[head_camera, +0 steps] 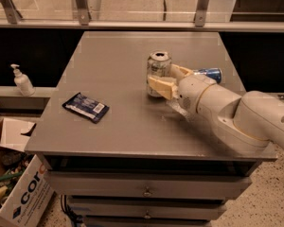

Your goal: Move 7up can near redbull can

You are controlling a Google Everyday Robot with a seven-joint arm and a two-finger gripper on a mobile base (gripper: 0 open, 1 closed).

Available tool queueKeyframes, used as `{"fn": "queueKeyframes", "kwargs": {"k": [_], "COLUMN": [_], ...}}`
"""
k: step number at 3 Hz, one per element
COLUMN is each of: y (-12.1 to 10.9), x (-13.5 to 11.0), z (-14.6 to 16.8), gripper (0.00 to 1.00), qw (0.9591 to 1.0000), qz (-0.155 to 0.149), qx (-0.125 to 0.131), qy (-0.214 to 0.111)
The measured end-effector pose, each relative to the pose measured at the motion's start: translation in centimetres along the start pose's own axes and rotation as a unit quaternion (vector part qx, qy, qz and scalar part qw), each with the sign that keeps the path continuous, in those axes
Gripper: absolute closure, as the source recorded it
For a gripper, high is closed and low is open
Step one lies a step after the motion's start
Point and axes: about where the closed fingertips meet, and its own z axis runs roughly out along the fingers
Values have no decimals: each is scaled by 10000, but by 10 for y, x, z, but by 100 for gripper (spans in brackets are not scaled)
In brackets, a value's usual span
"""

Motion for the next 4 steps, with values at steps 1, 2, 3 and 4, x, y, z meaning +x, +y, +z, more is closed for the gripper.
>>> {"fn": "queueKeyframes", "kwargs": {"k": [1, 2, 3, 4], "y": [-12, -33, -49, -69], "x": [5, 9, 12, 11], "z": [-26, -53, -68, -86], "gripper": [100, 100, 100, 100], "qw": [9998, 9983, 9965, 9931], "qz": [95, 156, 184, 191], "qx": [197, 553, 816, 1153], "qy": [-2, -32, -37, -79]}}
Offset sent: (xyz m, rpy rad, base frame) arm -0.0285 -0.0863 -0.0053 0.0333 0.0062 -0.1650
